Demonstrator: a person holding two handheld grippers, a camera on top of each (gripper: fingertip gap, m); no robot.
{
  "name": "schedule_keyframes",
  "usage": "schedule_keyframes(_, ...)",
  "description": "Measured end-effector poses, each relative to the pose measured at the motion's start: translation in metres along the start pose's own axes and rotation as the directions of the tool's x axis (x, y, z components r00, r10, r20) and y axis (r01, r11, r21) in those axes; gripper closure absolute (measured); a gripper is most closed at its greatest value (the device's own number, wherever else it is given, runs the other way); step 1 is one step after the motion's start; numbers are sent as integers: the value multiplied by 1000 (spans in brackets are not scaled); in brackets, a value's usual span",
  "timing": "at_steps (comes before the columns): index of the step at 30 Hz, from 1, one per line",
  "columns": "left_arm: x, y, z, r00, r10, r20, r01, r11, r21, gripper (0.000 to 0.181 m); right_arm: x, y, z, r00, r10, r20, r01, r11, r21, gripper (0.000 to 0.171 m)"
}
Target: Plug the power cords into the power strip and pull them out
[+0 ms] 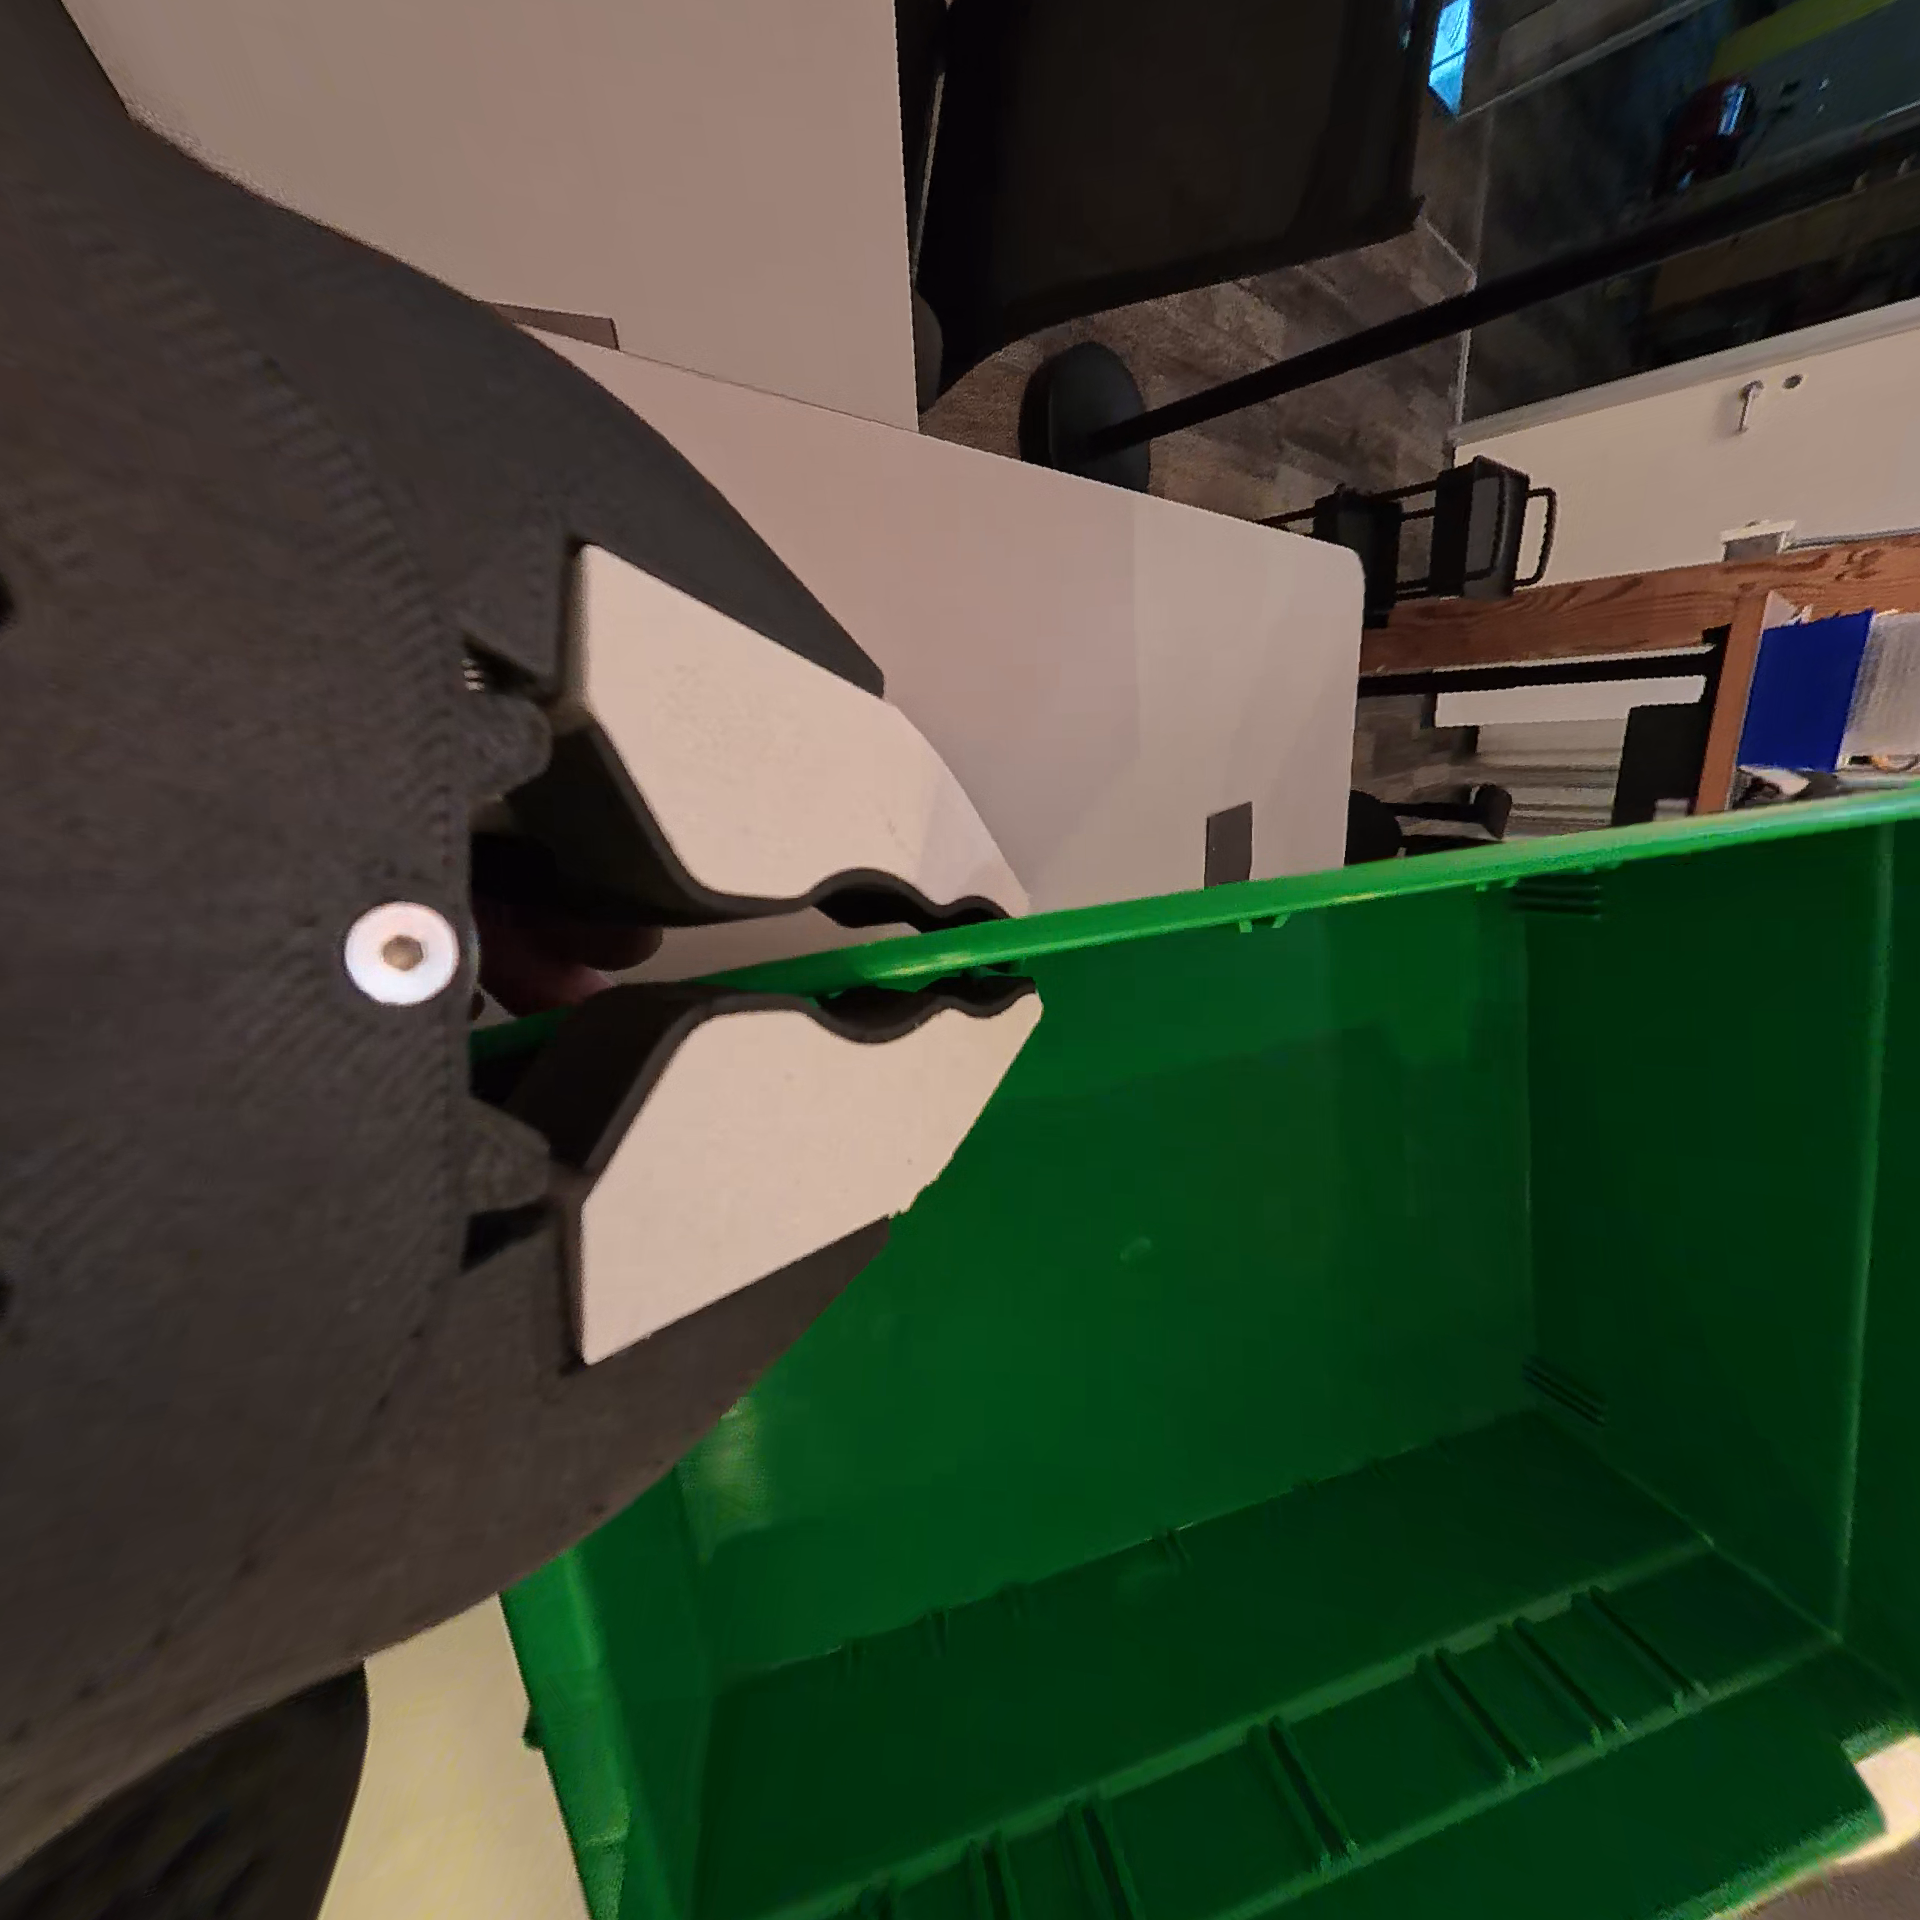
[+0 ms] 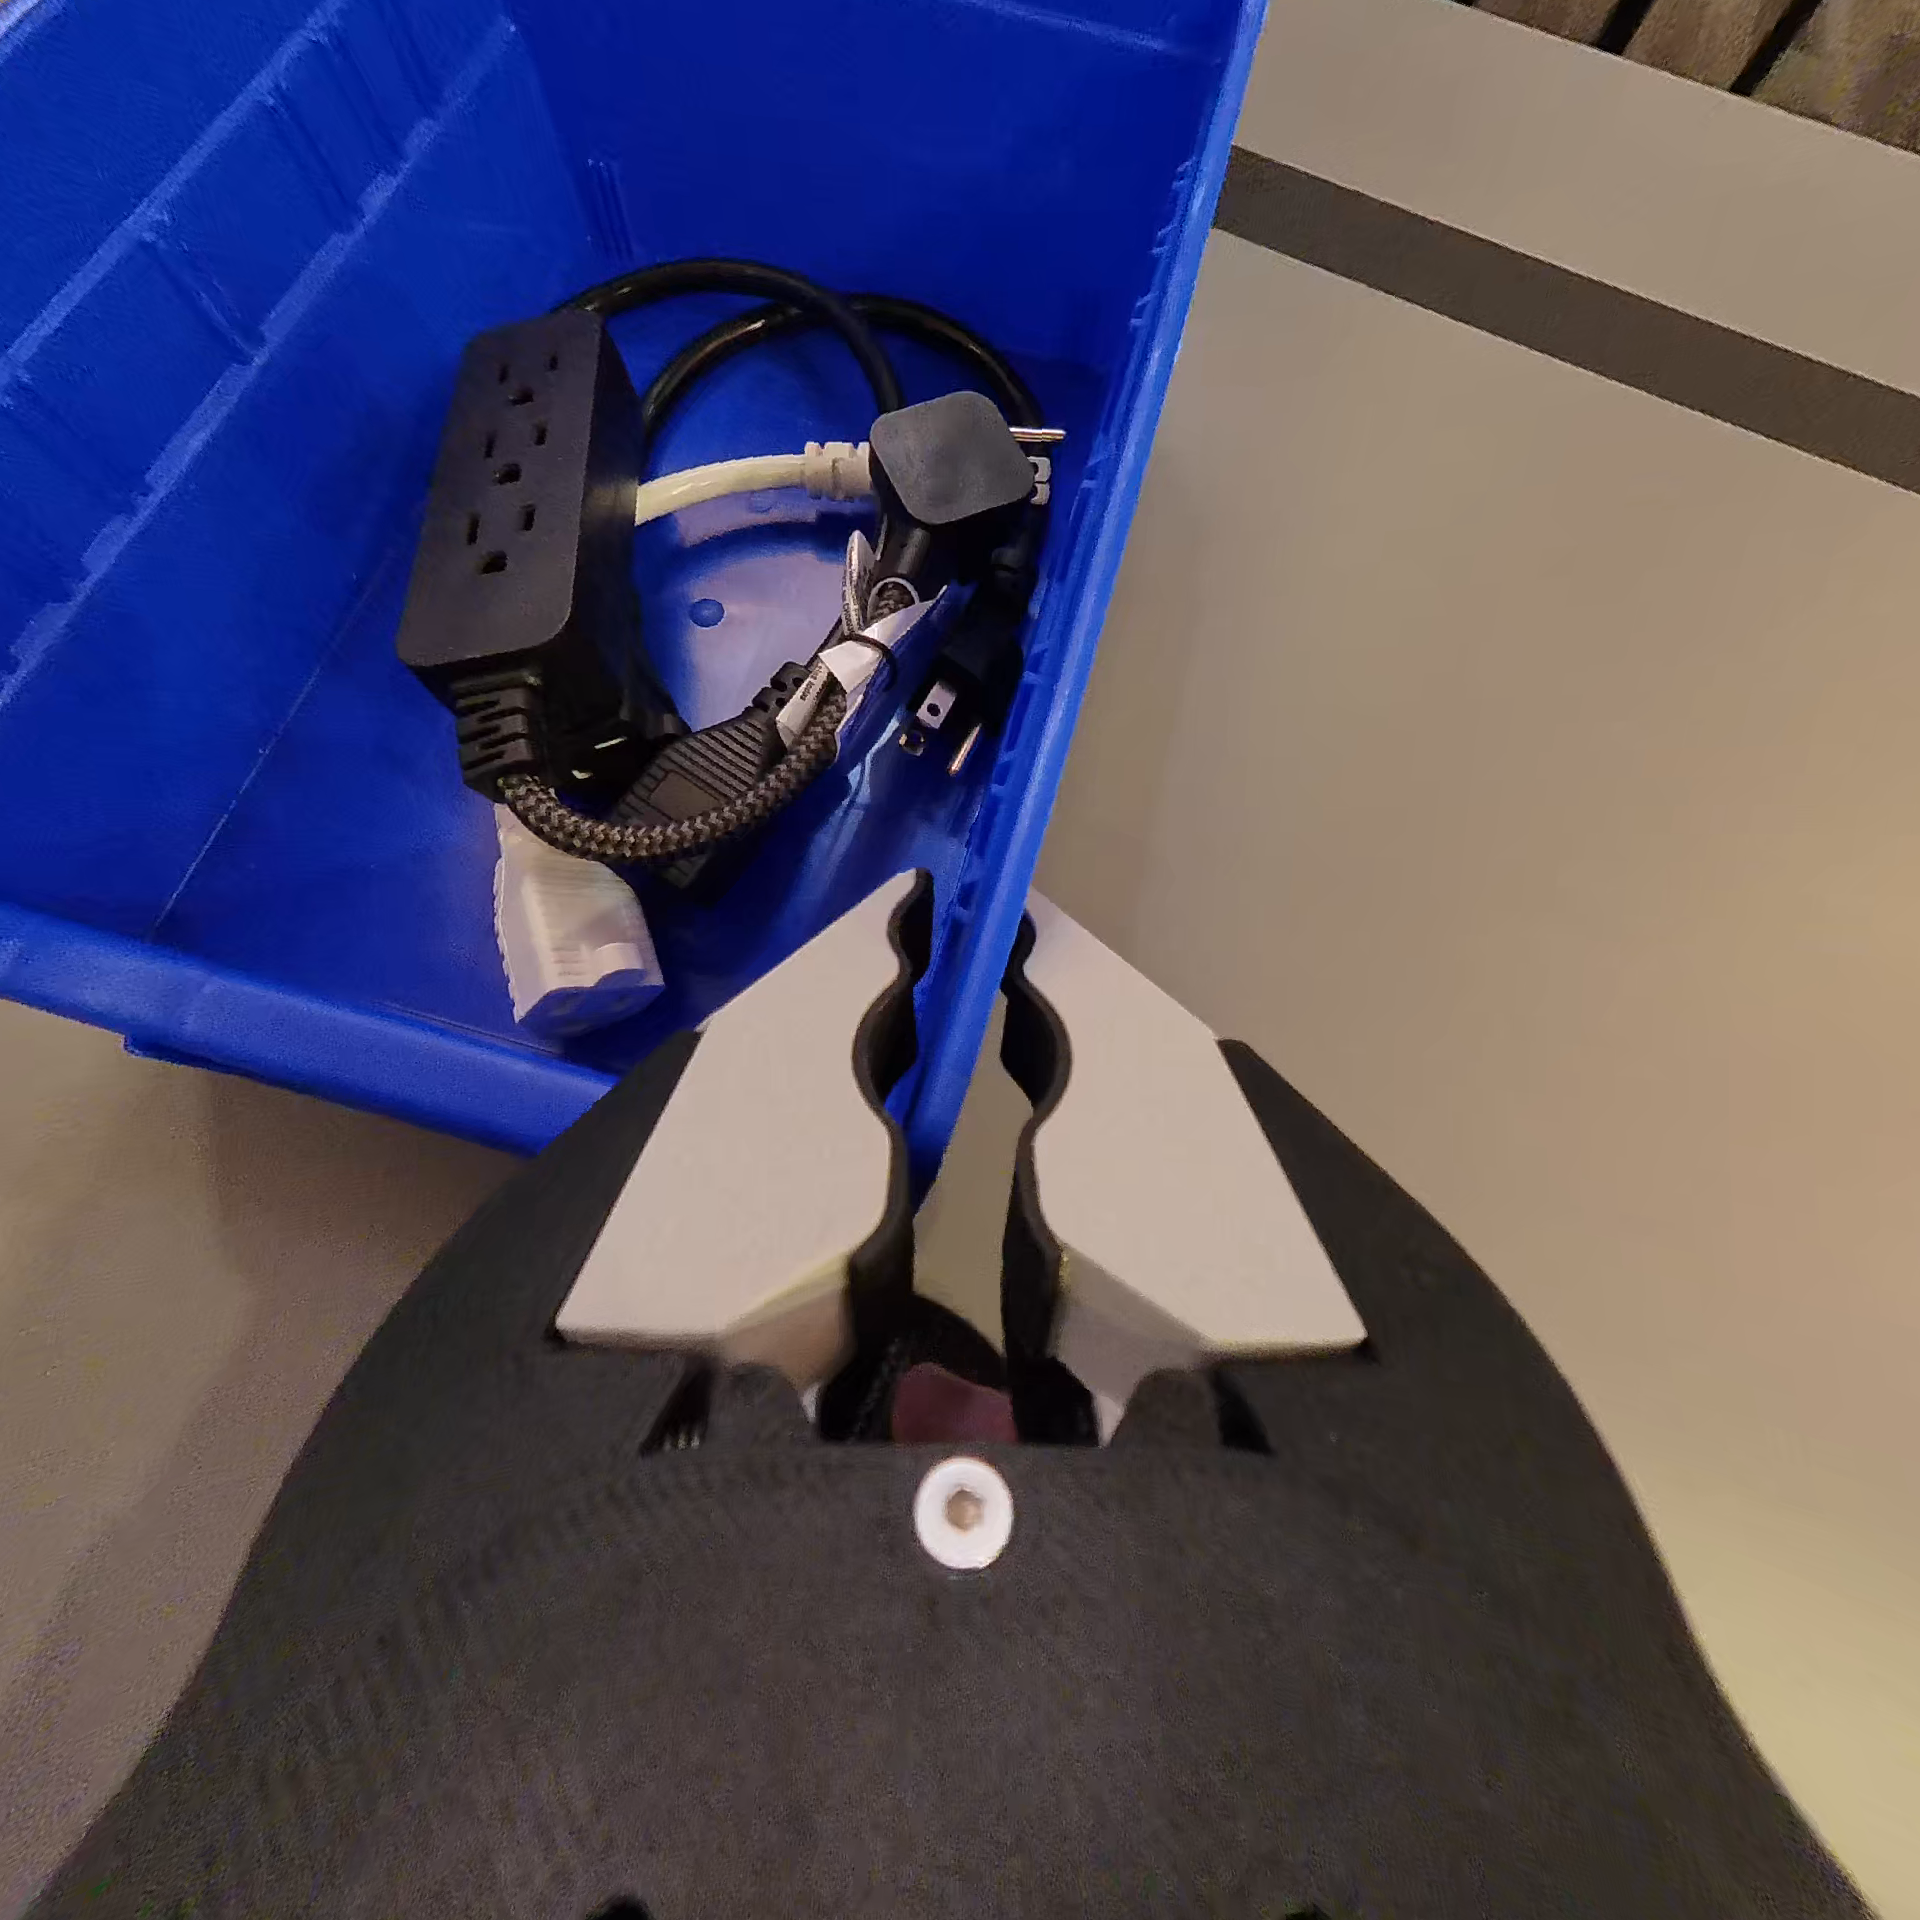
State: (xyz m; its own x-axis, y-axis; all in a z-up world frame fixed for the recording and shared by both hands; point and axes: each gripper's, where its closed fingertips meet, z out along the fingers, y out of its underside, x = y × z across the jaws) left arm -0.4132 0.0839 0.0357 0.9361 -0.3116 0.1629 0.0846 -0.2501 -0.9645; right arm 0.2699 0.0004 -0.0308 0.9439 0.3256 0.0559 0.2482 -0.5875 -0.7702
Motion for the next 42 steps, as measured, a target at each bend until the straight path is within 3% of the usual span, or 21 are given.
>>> schedule_keyframes(8, -6, 10, -18, 999, -30, 25, 29, 999, 42, 176, -79, -14, 11, 995, -49, 82, 46, 998, 36, 149)
schedule_keyframes(11, -5, 9, -24, 999, -31, 17, 30, 998, 57, 176, -118, -17, 18, 985, -90, 146, 84, 995, 47, 119)
schedule_keyframes(14, -5, 9, -30, 999, -37, 16, 36, 997, 70, 176, -148, -20, 17, 965, -100, 244, 88, 994, 57, 100)
schedule_keyframes(18, -8, 8, -40, 999, -39, 27, 37, 996, 86, 176, -150, -41, -3, 938, -75, 338, 47, 995, 90, 80)
schedule_keyframes(21, -7, 5, -45, 999, -37, 26, 34, 994, 99, 176, -119, -74, -5, 953, -45, 299, -7, 986, 168, 82)
schedule_keyframes(25, -3, 3, -46, 999, -32, 17, 30, 993, 113, 176, -79, -94, 32, 933, 106, 344, -154, 981, 115, 83)
schedule_keyframes(30, 0, 2, -48, 999, -44, 8, 42, 990, 133, 176, -80, -100, 73, 907, 164, 388, -194, 980, 42, 97)
schedule_keyframes(33, 0, 1, -53, 998, -58, 6, 57, 987, 151, 176, -92, -104, 77, 875, 192, 445, -232, 972, 35, 109)
schedule_keyframes(42, -8, 2, -60, 997, -75, 12, 72, 979, 189, 176, -135, -126, 91, 823, 194, 534, -275, 958, 76, 124)
